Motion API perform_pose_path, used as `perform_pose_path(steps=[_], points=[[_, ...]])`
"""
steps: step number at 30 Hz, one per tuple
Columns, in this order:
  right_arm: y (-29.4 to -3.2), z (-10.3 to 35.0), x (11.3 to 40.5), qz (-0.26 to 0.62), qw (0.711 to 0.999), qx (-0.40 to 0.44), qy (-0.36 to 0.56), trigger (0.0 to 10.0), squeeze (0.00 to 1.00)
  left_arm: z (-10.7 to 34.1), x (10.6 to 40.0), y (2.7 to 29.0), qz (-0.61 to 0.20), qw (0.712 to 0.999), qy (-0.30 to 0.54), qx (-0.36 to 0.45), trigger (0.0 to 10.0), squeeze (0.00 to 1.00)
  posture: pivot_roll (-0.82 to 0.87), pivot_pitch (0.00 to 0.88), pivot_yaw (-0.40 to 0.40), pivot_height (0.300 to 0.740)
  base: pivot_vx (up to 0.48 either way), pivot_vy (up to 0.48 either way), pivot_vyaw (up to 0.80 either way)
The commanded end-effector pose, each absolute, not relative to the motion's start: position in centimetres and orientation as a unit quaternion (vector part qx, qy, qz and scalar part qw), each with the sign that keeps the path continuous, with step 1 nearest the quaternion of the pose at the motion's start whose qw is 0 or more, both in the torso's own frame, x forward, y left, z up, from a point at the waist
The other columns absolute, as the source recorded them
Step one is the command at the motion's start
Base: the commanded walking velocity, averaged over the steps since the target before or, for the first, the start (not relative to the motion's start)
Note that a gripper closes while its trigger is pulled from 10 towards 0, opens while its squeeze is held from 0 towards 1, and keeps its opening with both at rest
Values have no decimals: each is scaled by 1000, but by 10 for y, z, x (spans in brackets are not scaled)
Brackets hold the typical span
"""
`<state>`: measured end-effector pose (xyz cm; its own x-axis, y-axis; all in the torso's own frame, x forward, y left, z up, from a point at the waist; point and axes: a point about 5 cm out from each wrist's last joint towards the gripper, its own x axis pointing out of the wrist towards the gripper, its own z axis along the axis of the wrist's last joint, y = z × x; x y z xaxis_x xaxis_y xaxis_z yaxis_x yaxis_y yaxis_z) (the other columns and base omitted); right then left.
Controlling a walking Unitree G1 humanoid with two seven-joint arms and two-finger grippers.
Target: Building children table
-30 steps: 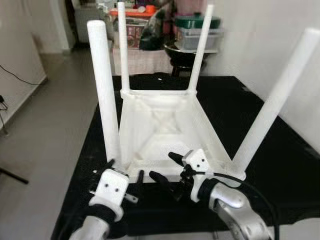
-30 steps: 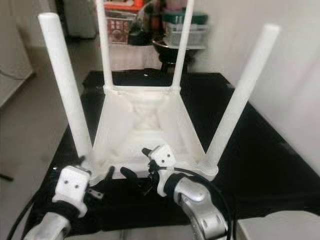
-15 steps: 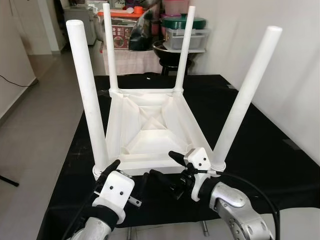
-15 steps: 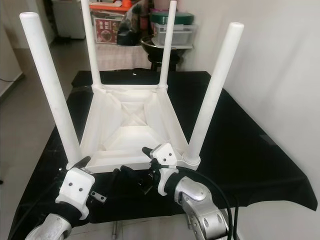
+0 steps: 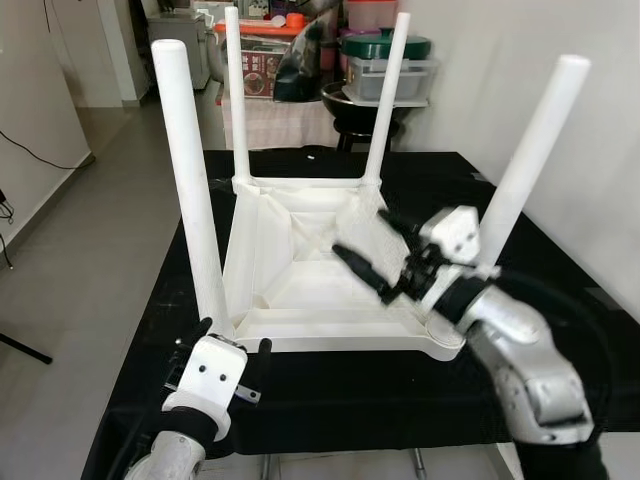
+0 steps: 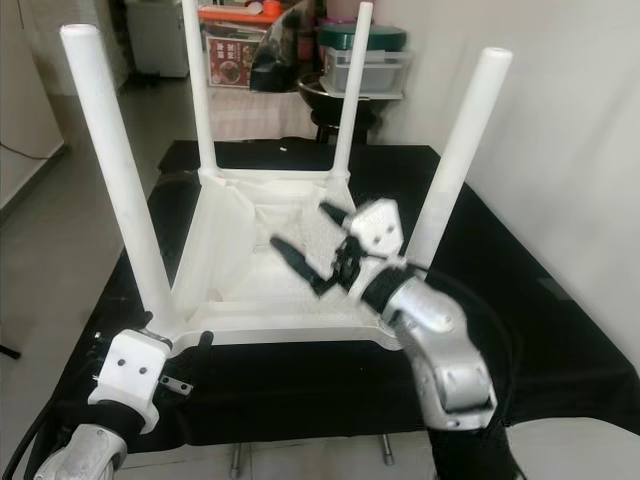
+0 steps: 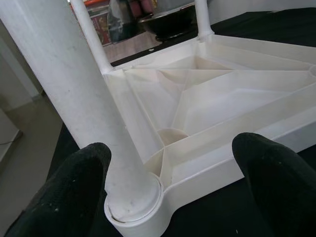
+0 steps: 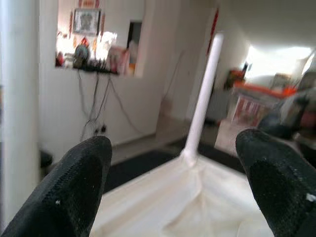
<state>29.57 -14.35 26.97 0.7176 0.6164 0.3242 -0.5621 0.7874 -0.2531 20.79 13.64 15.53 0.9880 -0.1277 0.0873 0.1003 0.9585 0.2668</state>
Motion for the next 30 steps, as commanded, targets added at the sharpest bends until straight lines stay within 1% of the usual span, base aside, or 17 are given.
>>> perform_pose_path(steps=[1,2,4,6,8,11,13,15,16,20,23,25,26,27,29,30], points=[[-151,287,292,305,920,-76,-236,10000,0,153,207,138,-58,989,-43,126,10000,0,24,36,-59,740,0,0,0],[-161,317,287,281,909,-106,-290,10000,0,153,207,138,-62,989,-46,123,10000,0,24,37,-58,740,0,0,0],[-163,324,285,274,905,-116,-303,10000,0,154,207,138,-63,989,-47,123,10000,0,24,37,-58,740,0,0,0],[-168,349,276,243,884,-191,-350,10000,0,156,210,143,-59,988,-54,130,10000,0,11,39,-52,740,0,0,0],[-172,369,268,212,870,-224,-384,10000,0,159,214,148,-52,988,-62,131,10000,0,6,39,-48,740,0,0,0],[-175,381,263,188,865,-228,-405,10000,0,161,216,151,-46,988,-67,129,10000,0,1,39,-42,740,0,0,0],[-178,388,260,164,858,-248,-418,10000,0,162,219,153,-44,988,-71,127,10000,0,-6,35,-37,740,0,0,0],[-182,399,256,135,845,-277,-437,10000,0,162,221,153,-46,988,-74,127,10000,0,-14,31,-28,740,0,0,0],[-182,399,256,135,845,-277,-437,10000,0,162,221,153,-46,988,-74,127,10000,0,-14,31,-28,740,0,0,0],[-198,424,249,58,828,-298,-472,10000,0,161,223,153,-47,988,-75,130,10000,0,-19,25,-21,740,0,0,0],[-201,428,248,45,825,-299,-477,10000,0,161,224,153,-47,988,-75,130,10000,0,-19,25,-21,740,0,0,0],[-215,424,258,10,852,-277,-444,10000,0,161,225,155,-43,988,-77,130,10000,0,-19,22,-28,740,0,0,0],[-219,410,270,19,881,-250,-401,10000,0,161,225,156,-41,988,-78,129,10000,0,-18,20,-32,740,0,0,0],[-219,410,270,19,881,-250,-401,10000,0,161,225,156,-41,988,-78,129,10000,0,-18,20,-32,740,0,0,0],[-216,381,285,54,920,-208,-328,10000,0,161,226,157,-38,988,-79,129,10000,0,-14,21,-36,740,0,0,0],[-216,381,285,54,920,-208,-328,10000,0,161,226,157,-38,988,-79,129,10000,0,-14,21,-36,740,0,0,0]])
